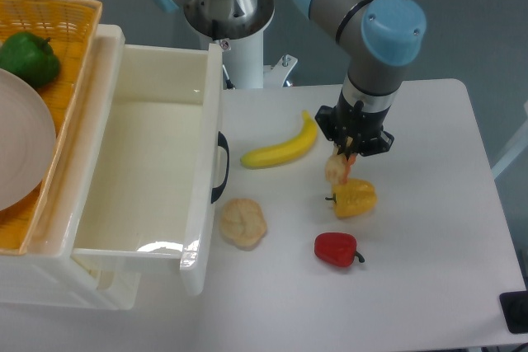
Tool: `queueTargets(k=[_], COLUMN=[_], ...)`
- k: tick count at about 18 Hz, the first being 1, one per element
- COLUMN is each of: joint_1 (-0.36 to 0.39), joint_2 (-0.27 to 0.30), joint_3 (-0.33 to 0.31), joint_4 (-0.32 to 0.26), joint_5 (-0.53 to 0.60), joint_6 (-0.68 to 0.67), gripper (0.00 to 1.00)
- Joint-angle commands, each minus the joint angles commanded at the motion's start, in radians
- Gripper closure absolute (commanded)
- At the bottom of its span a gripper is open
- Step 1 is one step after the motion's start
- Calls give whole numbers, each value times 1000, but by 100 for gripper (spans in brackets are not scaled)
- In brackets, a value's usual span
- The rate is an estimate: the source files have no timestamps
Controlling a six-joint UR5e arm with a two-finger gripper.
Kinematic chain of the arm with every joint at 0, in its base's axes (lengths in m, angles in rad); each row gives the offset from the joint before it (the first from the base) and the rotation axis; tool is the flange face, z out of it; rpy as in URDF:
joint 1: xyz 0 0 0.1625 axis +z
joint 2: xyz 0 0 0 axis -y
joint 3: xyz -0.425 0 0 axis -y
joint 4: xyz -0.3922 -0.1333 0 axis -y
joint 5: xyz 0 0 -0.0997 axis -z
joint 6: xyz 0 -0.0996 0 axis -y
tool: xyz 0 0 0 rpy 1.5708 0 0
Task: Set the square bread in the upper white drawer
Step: 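Close the gripper on the square bread slice and lift it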
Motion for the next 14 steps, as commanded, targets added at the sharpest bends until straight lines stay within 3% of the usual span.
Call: queueTargets(k=[14], joint_1=[-3], joint_2=[-2], joint_3=[52], joint_4=[-21], joint_5=[-5], joint_6=[-60], gripper=[100])
